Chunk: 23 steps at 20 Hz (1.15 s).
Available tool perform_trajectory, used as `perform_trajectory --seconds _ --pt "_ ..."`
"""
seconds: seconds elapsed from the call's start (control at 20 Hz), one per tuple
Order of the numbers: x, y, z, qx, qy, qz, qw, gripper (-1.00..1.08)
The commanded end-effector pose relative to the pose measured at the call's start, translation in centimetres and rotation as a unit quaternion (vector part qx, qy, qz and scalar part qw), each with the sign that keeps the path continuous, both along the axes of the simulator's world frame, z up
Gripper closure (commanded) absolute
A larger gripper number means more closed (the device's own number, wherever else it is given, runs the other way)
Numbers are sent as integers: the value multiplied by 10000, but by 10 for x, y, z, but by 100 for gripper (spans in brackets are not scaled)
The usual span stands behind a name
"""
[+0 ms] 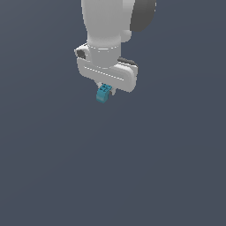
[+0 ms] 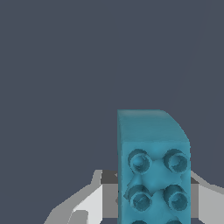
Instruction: Pick up the object and move it to a goal position.
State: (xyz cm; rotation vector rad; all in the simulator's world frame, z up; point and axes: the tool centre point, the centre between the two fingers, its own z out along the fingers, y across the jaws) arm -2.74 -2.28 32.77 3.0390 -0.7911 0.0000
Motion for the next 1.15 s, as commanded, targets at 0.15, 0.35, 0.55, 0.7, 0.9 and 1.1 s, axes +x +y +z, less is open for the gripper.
perform_trajectory --seconds 0.15,0.35,0.55,0.7,0.9,1.1 --pt "2 9 56 0 -1 2 10000 108" --pt "5 14 87 0 -1 2 10000 108" --pt "7 17 109 4 -1 6 10000 108" --pt "8 19 120 4 -1 6 10000 108" --pt "10 20 129 6 -2 8 10000 108" --pt "10 21 131 6 -2 8 10000 108"
